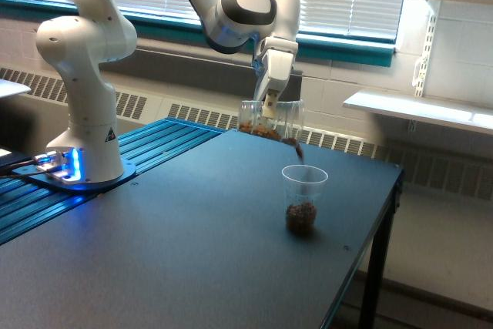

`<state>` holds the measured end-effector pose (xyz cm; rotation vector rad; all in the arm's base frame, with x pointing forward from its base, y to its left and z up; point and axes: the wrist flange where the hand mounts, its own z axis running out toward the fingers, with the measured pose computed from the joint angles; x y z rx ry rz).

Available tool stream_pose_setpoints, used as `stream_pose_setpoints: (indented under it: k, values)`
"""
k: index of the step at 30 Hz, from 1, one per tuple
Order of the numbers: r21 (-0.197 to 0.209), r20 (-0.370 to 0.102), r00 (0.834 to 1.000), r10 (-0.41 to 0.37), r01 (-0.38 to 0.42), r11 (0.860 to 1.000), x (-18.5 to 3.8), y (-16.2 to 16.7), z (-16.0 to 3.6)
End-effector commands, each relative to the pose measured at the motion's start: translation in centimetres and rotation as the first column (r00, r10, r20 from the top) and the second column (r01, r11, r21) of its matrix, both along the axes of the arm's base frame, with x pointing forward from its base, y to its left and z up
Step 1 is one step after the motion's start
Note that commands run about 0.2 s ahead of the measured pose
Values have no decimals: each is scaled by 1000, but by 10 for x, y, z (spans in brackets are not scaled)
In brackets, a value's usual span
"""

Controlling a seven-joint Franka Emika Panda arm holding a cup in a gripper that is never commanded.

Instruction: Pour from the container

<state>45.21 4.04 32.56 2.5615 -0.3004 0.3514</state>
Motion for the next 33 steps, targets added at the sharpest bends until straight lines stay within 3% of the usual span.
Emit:
stream_pose_setpoints:
  k: [1,33]
  values:
    - [-4,-14,1000,19,-19,1000,1,4,3]
    - [-31,-62,998,30,-32,999,-4,5,2]
